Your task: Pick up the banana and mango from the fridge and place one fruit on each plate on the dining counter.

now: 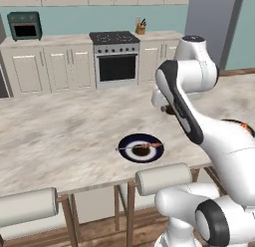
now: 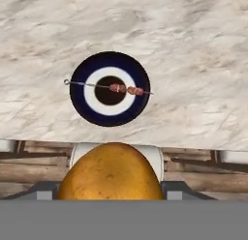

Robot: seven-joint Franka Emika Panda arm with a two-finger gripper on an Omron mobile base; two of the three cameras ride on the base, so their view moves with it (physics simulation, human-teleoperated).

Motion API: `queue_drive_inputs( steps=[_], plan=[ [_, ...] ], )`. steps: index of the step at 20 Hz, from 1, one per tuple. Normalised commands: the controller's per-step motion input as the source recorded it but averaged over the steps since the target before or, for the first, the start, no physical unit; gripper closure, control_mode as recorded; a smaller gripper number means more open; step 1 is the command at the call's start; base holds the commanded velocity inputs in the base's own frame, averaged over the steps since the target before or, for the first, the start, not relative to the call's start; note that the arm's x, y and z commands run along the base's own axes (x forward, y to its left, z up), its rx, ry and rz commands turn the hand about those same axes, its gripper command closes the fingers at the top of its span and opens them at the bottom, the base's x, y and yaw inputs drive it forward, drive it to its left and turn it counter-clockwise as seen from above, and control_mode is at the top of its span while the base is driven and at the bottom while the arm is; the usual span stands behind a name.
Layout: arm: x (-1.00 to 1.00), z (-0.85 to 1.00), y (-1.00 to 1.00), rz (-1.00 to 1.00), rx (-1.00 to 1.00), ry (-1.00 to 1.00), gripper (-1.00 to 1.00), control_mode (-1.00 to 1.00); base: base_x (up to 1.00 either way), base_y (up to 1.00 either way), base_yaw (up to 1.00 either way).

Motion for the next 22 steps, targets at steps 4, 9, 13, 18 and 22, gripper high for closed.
queue_drive_inputs(
  steps=[4,9,13,18,22],
  plan=[
    [0.96,-1.00,0.47,0.10,-0.15,0.20,1.00,-1.00,0.00,0.00,0.00],
    [1.00,-1.00,0.32,0.10,-0.04,0.20,1.00,-1.00,0.00,0.00,0.00],
    [0.99,-0.93,0.05,0.10,0.02,0.13,1.00,-1.00,0.00,0.00,0.00],
    [0.75,-0.64,0.00,0.11,0.08,0.02,1.00,-1.00,0.00,0.00,0.00],
    [0.01,-0.33,0.00,0.12,0.01,0.00,1.00,-1.00,0.00,0.00,0.00]
  ],
)
